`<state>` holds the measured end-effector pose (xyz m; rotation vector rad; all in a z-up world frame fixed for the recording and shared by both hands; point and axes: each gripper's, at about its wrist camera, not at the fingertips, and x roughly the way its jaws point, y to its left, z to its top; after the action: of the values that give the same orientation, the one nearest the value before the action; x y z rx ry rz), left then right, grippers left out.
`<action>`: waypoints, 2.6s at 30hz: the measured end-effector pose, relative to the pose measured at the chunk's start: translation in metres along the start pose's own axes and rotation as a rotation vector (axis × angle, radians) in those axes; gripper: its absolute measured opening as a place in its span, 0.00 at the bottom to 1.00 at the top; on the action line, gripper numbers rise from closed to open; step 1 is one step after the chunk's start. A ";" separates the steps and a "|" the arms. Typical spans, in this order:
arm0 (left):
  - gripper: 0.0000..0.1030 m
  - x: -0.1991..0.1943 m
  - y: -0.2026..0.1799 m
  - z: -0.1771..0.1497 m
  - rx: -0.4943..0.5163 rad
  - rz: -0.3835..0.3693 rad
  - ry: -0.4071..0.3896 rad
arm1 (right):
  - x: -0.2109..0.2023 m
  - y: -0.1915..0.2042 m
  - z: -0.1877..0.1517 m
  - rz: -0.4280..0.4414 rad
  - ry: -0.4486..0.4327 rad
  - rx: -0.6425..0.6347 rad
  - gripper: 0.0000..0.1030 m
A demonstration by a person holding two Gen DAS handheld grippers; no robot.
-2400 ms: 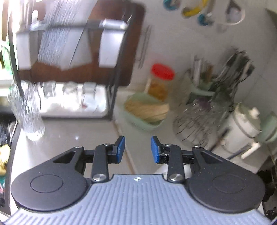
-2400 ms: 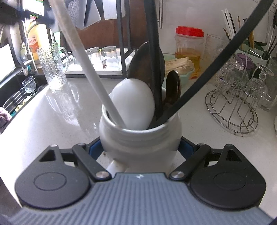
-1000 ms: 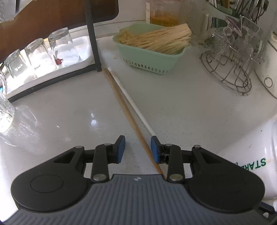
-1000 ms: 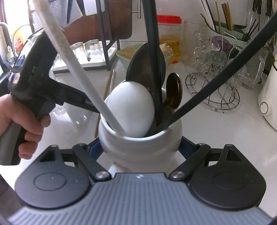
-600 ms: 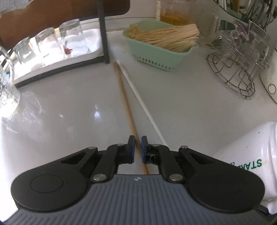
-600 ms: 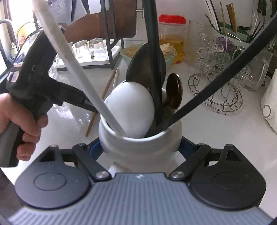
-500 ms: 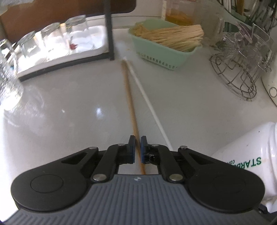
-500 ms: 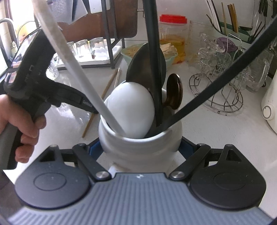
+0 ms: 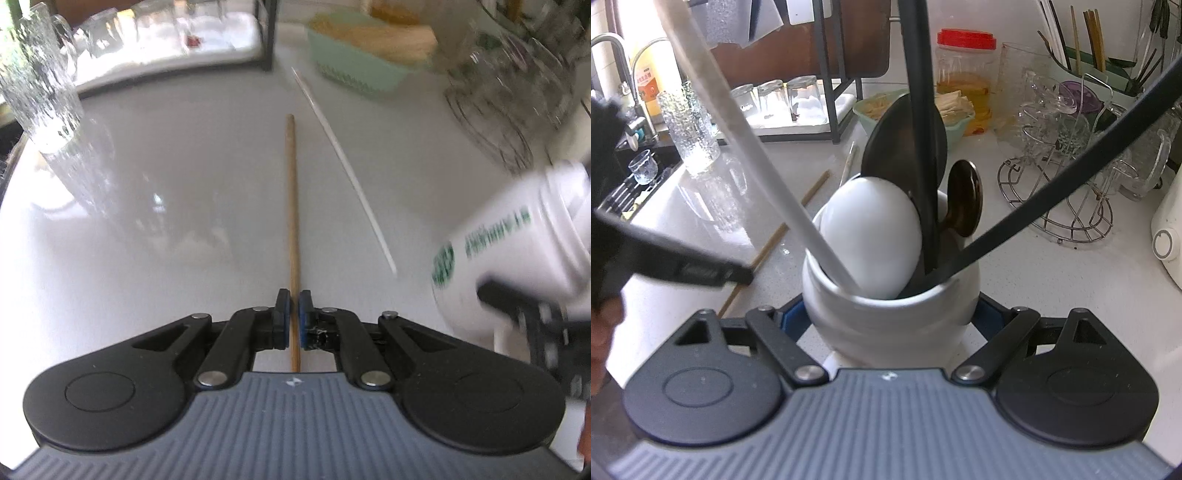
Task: Organize utensils
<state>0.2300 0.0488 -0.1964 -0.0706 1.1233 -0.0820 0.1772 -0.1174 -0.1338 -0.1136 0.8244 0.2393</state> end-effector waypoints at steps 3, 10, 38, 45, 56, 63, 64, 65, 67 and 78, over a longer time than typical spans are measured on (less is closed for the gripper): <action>0.05 -0.010 0.006 -0.009 0.006 -0.008 0.025 | 0.000 0.000 0.000 -0.001 -0.001 0.003 0.89; 0.05 -0.022 0.022 -0.015 -0.013 -0.039 0.047 | 0.000 0.002 -0.001 -0.005 -0.004 0.009 0.89; 0.37 0.017 0.035 0.069 0.066 -0.137 0.023 | 0.005 0.009 0.008 -0.099 0.036 0.115 0.88; 0.35 0.034 0.023 0.080 0.116 -0.119 0.017 | 0.004 0.011 0.007 -0.109 0.034 0.127 0.88; 0.14 0.046 0.007 0.098 0.146 -0.039 0.038 | 0.003 0.010 0.007 -0.100 0.030 0.111 0.89; 0.07 0.045 -0.003 0.094 0.157 0.025 0.032 | 0.000 0.009 0.002 -0.082 0.007 0.097 0.88; 0.07 0.044 -0.006 0.093 0.158 0.035 0.031 | 0.000 0.009 0.001 -0.079 0.003 0.092 0.88; 0.07 0.043 -0.008 0.092 0.155 0.038 0.029 | 0.000 0.009 0.001 -0.077 0.000 0.086 0.88; 0.07 0.039 -0.012 0.089 0.158 0.054 0.011 | -0.001 0.008 0.000 -0.067 -0.005 0.073 0.89; 0.07 -0.046 -0.027 0.086 0.100 0.068 -0.154 | -0.001 0.004 -0.002 -0.013 -0.024 0.025 0.89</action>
<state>0.2867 0.0277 -0.1152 0.0493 0.9655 -0.0709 0.1739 -0.1140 -0.1346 -0.0922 0.8023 0.2177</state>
